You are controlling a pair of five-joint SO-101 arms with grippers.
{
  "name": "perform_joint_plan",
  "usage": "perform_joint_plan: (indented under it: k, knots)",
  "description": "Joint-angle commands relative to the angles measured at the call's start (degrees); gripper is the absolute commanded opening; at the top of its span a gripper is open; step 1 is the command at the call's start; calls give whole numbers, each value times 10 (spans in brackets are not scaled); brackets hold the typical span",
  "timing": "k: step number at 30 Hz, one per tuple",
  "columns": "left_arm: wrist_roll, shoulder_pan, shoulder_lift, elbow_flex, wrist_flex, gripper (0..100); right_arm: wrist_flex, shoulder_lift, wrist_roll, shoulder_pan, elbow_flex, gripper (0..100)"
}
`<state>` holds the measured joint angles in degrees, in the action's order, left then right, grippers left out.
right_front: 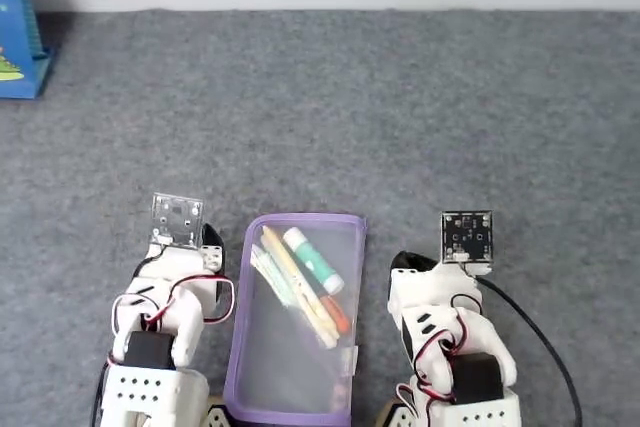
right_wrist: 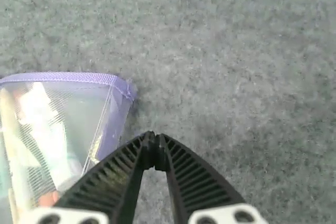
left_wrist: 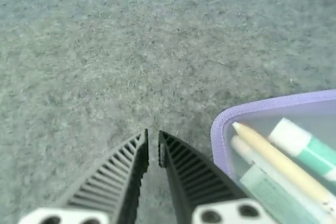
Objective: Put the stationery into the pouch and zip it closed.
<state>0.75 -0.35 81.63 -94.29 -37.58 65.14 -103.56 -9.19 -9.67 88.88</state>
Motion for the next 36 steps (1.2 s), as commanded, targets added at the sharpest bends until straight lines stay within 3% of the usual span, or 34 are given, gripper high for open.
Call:
perform_joint_plan:
  k: [1,11,22,26,36]
  knots:
    - [4,-4,6,5,25,39,-12,-4,-11,-5,-1,9]
    - [4,-5,6,-26,24,39,-7,-5,-43,-3,-2,8]
    - [4,-74,2,-26,21,39,-42,-1,-48,-4,76,8]
    - [6,-78,5,-26,-28,39,-32,-4,-48,-4,76,9]
    - [6,-80,5,-26,-25,39,20,-2,-48,-4,76,9]
